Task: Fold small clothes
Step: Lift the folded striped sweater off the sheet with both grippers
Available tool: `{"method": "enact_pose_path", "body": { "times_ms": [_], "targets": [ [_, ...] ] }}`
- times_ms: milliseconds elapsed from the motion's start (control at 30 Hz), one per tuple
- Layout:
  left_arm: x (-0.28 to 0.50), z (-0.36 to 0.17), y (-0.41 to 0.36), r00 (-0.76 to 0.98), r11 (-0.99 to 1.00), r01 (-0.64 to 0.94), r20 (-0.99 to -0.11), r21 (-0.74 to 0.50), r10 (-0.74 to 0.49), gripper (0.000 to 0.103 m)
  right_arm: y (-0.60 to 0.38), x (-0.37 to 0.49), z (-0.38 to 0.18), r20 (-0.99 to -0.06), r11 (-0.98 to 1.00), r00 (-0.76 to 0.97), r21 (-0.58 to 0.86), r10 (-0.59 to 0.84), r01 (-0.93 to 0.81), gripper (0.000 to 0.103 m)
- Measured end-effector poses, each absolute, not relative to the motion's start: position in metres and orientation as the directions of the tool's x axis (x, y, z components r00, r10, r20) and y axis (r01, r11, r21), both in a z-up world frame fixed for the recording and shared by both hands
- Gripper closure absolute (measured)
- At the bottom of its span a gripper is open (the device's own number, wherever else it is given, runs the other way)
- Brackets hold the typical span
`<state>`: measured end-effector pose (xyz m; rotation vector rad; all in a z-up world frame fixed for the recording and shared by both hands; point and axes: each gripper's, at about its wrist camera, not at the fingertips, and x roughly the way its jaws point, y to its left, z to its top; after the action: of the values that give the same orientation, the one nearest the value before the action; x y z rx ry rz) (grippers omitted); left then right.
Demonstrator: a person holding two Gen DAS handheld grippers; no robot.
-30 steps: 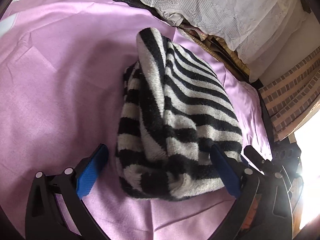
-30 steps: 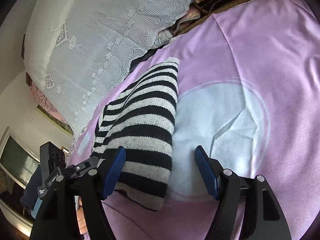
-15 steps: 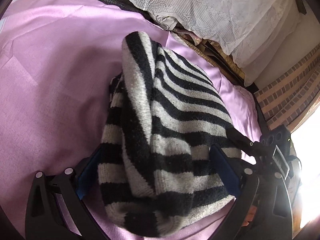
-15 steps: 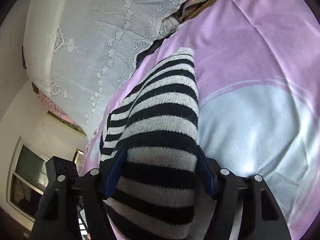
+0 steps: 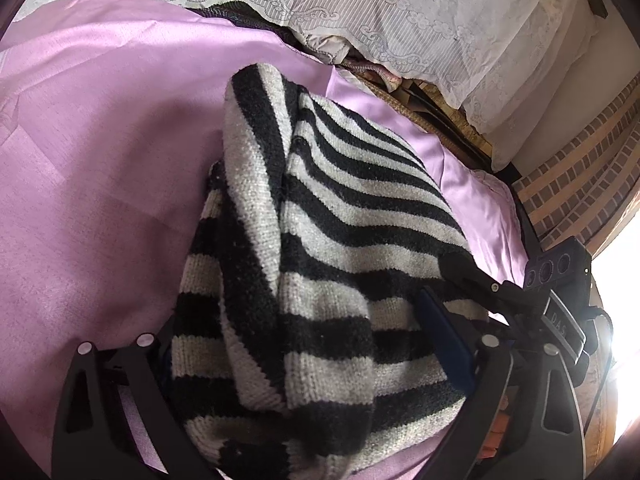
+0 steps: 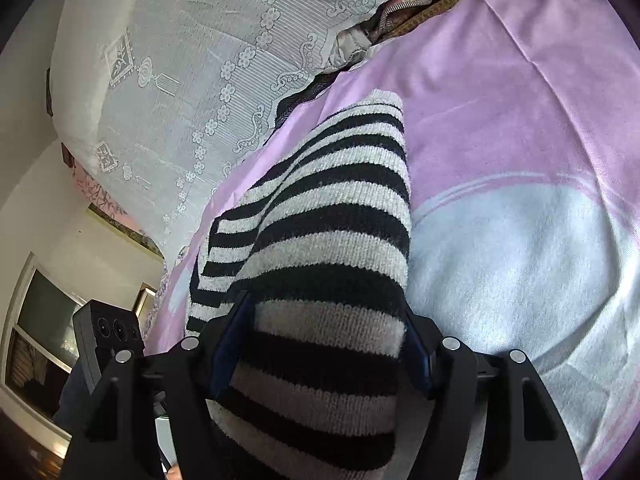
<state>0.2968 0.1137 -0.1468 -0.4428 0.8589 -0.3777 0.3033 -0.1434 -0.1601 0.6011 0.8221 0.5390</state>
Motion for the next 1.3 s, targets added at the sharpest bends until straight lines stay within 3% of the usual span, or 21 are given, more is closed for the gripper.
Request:
{"method": "enact_pose_path", "body": {
  "times_ms": [100,267,467,567,633,700,800,1000,1300],
  "targets": [
    [0.293,-0.145,0.114,0.615,0.856,0.131,-0.636,-0.501,-0.467,0.024,-0.140,0.301,-0.158,-0.523,0.732,0.574,0.647,0.630,-0.214,0.037],
    [0.292,-0.144,0.112,0.621,0.868,0.136,-0.642,-0.477,-0.450,0.028,-0.136,0.298,-0.156,-0.538,0.759,0.585,0.612,0.607,-0.224,0.038],
    [0.300,-0.153,0.114,0.596,0.839,0.140,-0.633,-0.525,-0.495,0.013,-0.137,0.299,-0.158,-0.535,0.751,0.578,0.621,0.616,-0.225,0.037],
    [0.298,-0.152,0.109,0.601,0.857,0.148,-0.642,-0.494,-0.475,0.012,-0.137,0.300,-0.158,-0.536,0.754,0.580,0.618,0.613,-0.225,0.037],
    [0.296,-0.151,0.110,0.607,0.854,0.147,-0.636,-0.500,-0.477,0.018,-0.137,0.300,-0.158,-0.537,0.756,0.583,0.614,0.610,-0.226,0.038],
    [0.292,-0.148,0.111,0.626,0.863,0.146,-0.630,-0.485,-0.460,0.032,-0.135,0.298,-0.156,-0.540,0.765,0.590,0.602,0.600,-0.228,0.040],
    [0.286,-0.142,0.107,0.649,0.878,0.157,-0.623,-0.453,-0.437,0.044,-0.131,0.293,-0.152,-0.540,0.788,0.614,0.565,0.576,-0.243,0.043],
    [0.272,-0.128,0.099,0.692,0.913,0.181,-0.613,-0.365,-0.382,0.052,-0.123,0.279,-0.138,-0.507,0.817,0.664,0.491,0.549,-0.301,0.046],
    [0.215,-0.098,0.119,0.769,0.937,0.118,-0.567,-0.328,-0.295,0.054,-0.094,0.242,-0.113,-0.457,0.808,0.669,0.393,0.586,-0.439,0.047]
  ]
}}
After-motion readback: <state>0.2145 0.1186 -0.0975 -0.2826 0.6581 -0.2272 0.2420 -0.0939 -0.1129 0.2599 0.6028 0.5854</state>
